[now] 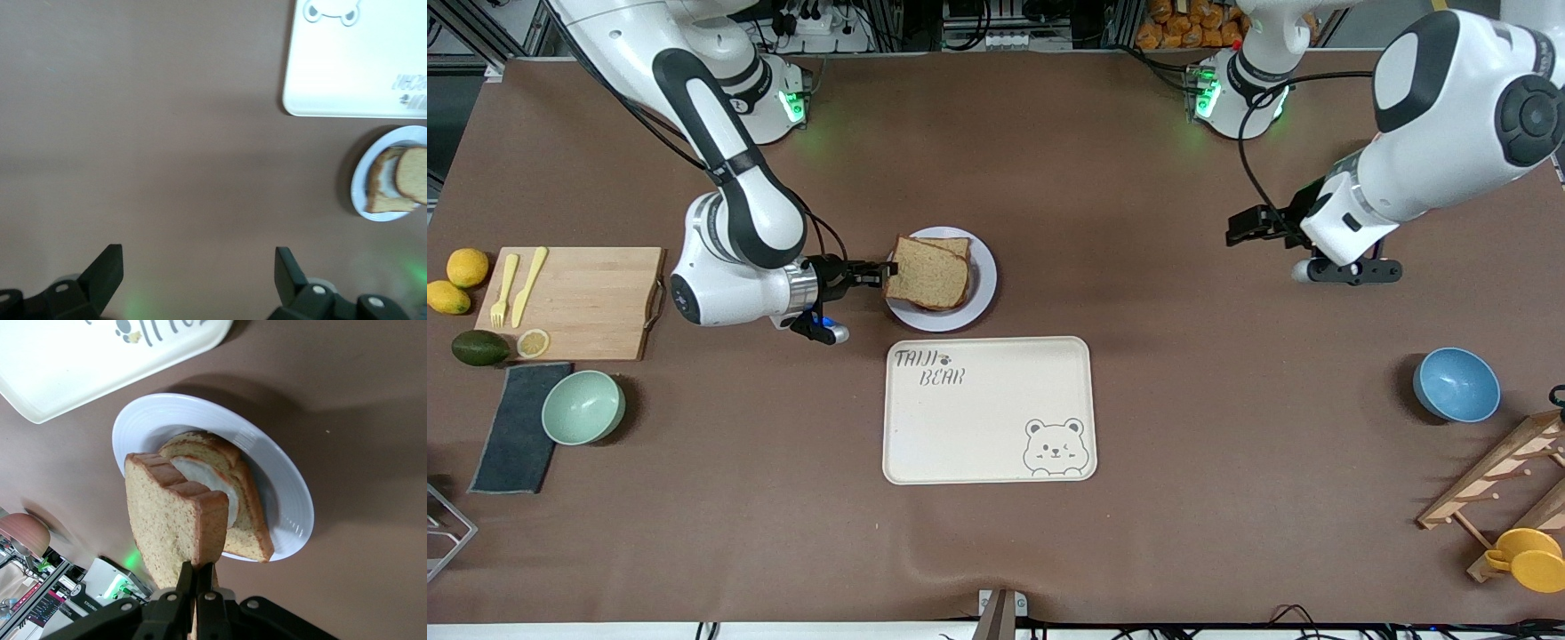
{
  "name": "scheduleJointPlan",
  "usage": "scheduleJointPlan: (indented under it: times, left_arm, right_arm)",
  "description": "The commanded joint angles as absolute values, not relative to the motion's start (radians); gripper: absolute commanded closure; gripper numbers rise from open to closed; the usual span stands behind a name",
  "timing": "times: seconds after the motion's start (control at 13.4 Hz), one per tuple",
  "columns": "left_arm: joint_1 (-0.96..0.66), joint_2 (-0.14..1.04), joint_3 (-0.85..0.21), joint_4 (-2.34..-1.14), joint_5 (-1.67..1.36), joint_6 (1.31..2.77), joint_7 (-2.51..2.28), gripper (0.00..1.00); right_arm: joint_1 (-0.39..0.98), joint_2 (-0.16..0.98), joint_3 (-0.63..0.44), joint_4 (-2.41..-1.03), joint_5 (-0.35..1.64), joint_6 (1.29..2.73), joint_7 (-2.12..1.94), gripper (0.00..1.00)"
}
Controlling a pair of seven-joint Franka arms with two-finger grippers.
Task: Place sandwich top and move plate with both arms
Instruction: 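Carry the bread with the right gripper while the left gripper approaches, then release the bread onto the egg slice while the left gripper nears the plate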
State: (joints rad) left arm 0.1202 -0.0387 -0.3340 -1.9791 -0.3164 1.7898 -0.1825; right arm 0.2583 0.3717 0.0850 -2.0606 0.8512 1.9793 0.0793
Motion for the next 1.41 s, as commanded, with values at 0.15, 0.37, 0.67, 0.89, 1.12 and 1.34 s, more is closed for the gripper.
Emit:
scheduleJointPlan:
  times: [0.15, 0.37, 0.67, 0.89, 1.12, 1.34]
  left_arm:
    - [0.126, -0.025, -0.362, -2.083, -0.396, 1.841, -0.187, 0.00]
    - [0.124, 0.003, -0.374, -2.103, -0.413, 1.845, -0.187, 0.00]
    - [0.123, 0.076, -0.408, -2.143, -0.563, 1.954, -0.180, 0.00]
    - [0.123, 0.141, -0.494, -2.176, -0.627, 2.099, -0.179, 0.00]
    - [0.115, 0.225, -0.625, -2.238, -0.759, 2.369, -0.179, 0.00]
    - [0.007, 0.323, -0.652, -2.238, -0.855, 2.590, -0.179, 0.00]
  right_arm:
    - [0.262, 0.359, 0.083, -2.164, 0.951, 2.049, -0.061, 1.00]
    - [0.258, 0.379, 0.084, -2.171, 0.956, 2.048, -0.071, 1.00]
    - [0.232, 0.405, 0.084, -2.166, 0.951, 2.039, -0.095, 0.00]
    - [0.196, 0.399, 0.084, -2.143, 0.943, 2.036, -0.087, 0.00]
    - [0.123, 0.391, 0.083, -2.106, 0.855, 1.999, -0.086, 0.00]
    - [0.065, 0.371, 0.075, -2.025, 0.621, 1.970, -0.081, 0.00]
